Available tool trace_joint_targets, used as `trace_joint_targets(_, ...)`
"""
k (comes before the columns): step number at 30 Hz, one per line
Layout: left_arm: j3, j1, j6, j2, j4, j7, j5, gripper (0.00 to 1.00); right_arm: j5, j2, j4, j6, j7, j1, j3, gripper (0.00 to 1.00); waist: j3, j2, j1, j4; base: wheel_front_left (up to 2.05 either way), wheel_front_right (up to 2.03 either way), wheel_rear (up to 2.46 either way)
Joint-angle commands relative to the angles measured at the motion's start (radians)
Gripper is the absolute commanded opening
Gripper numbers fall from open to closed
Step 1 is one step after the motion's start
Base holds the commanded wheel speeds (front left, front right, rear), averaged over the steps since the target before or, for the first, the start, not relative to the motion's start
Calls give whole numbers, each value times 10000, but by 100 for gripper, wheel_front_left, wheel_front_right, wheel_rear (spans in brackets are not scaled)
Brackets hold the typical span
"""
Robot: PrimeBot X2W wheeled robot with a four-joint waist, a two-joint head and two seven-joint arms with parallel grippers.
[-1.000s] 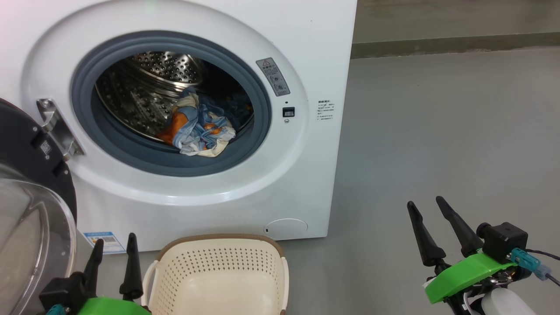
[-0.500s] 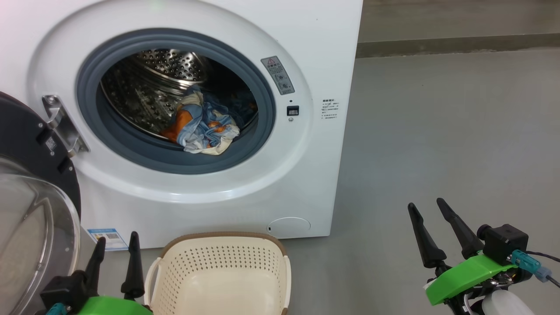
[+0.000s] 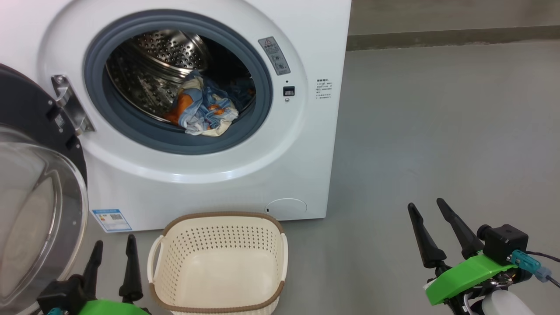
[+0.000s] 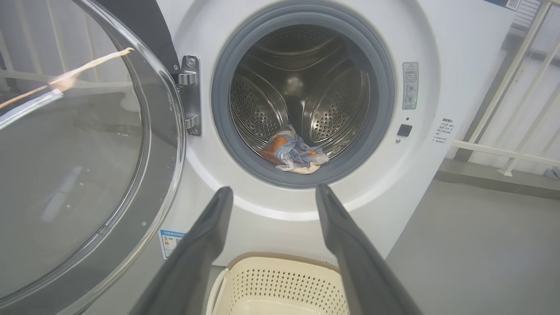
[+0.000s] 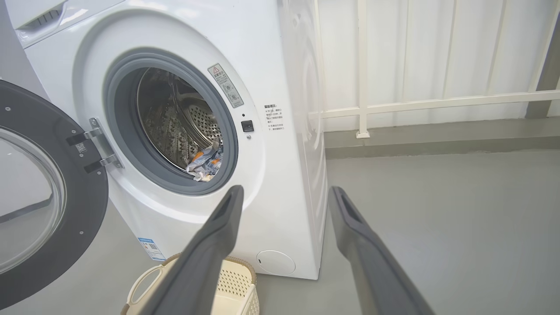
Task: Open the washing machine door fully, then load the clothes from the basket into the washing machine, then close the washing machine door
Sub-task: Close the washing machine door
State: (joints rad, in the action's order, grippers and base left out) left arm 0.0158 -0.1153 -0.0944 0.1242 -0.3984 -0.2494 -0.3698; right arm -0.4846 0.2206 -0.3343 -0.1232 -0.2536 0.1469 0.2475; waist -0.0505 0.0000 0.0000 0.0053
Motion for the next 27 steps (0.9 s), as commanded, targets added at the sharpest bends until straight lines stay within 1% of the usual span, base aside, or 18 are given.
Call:
trace_joint_targets(1, -281, -220, 59, 253, 287, -68, -9, 100, -79, 77, 215, -75, -82, 68, 94, 100, -10, 0, 0, 0, -53, 53, 0)
trace_joint_targets(27, -114, -205, 165, 314, 273, -90, -118, 100, -66, 121, 209, -75, -82, 43, 148, 100, -122, 0, 0, 20, -3, 3, 0)
